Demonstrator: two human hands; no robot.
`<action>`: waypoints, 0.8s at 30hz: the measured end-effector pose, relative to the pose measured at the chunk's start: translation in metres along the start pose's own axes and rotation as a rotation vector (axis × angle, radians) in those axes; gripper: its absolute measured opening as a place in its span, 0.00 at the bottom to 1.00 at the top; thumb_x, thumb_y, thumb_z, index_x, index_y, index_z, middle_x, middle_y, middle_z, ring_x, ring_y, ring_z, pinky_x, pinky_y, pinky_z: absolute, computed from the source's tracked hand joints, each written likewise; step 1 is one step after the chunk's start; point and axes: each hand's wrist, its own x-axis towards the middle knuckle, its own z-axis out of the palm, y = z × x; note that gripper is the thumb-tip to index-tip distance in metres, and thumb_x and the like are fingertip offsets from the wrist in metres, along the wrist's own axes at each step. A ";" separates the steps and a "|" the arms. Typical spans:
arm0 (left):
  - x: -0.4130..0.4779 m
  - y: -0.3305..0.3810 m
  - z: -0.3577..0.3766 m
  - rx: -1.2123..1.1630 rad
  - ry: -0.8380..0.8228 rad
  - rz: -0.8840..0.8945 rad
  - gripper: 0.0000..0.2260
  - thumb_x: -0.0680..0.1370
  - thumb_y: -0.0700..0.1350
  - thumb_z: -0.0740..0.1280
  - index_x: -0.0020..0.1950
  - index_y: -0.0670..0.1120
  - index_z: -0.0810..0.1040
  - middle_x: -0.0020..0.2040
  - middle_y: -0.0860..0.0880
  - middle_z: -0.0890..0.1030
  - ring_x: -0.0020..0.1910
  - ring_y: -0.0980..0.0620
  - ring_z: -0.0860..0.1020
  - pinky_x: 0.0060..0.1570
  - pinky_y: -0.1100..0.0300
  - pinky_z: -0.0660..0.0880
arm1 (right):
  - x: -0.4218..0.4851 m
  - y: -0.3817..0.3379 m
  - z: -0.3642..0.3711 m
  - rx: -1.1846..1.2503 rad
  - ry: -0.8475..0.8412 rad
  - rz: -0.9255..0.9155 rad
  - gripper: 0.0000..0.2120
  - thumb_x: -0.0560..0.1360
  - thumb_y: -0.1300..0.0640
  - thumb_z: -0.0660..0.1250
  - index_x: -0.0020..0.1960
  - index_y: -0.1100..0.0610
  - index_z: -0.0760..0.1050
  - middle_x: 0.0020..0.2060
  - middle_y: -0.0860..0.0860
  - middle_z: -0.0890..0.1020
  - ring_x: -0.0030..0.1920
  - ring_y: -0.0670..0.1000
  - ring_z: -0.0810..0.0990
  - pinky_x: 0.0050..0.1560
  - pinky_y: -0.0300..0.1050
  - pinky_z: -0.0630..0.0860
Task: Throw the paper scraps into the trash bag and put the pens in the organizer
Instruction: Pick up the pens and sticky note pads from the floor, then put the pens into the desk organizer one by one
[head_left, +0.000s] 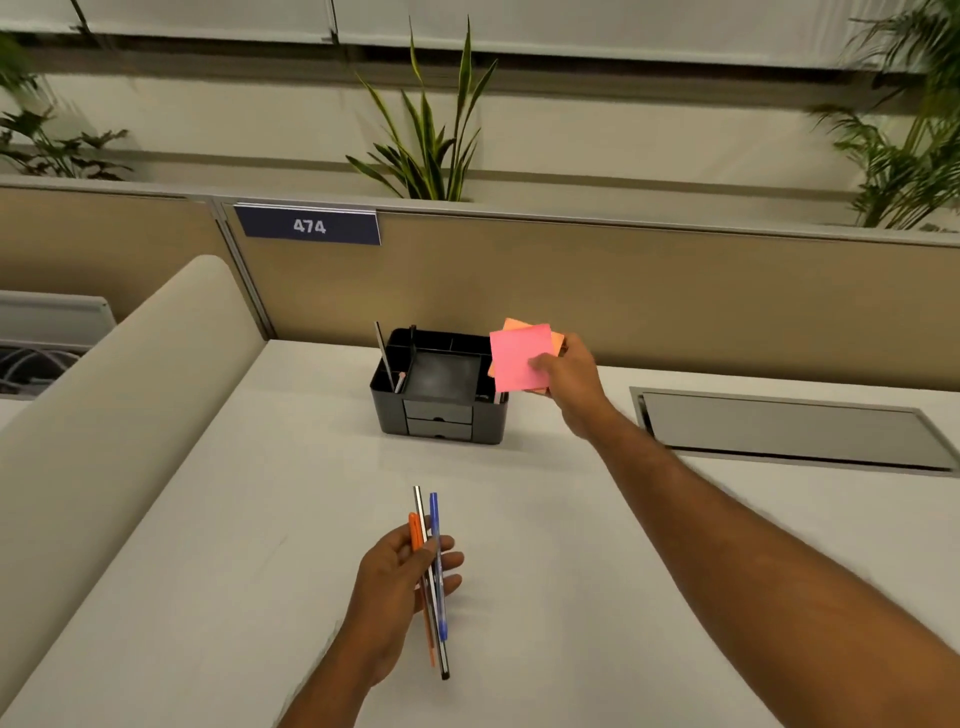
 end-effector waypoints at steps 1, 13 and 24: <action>0.005 0.002 0.002 -0.012 -0.001 -0.001 0.06 0.81 0.38 0.64 0.55 0.43 0.79 0.49 0.43 0.85 0.46 0.44 0.86 0.40 0.55 0.83 | 0.015 -0.004 0.005 -0.027 0.002 -0.020 0.12 0.77 0.69 0.62 0.57 0.59 0.67 0.47 0.49 0.76 0.51 0.53 0.77 0.50 0.52 0.79; 0.049 0.005 -0.006 -0.051 0.007 -0.025 0.07 0.80 0.37 0.64 0.55 0.44 0.80 0.47 0.44 0.86 0.46 0.45 0.86 0.40 0.55 0.83 | 0.127 0.007 0.052 -0.391 -0.056 -0.084 0.10 0.77 0.67 0.65 0.54 0.57 0.68 0.54 0.57 0.76 0.53 0.56 0.77 0.47 0.50 0.78; 0.064 0.013 -0.006 -0.017 -0.027 -0.008 0.09 0.81 0.38 0.64 0.59 0.40 0.79 0.49 0.43 0.86 0.47 0.46 0.86 0.40 0.57 0.83 | 0.129 0.022 0.037 -0.359 -0.041 -0.107 0.14 0.74 0.68 0.68 0.56 0.57 0.73 0.51 0.55 0.81 0.52 0.53 0.79 0.50 0.42 0.78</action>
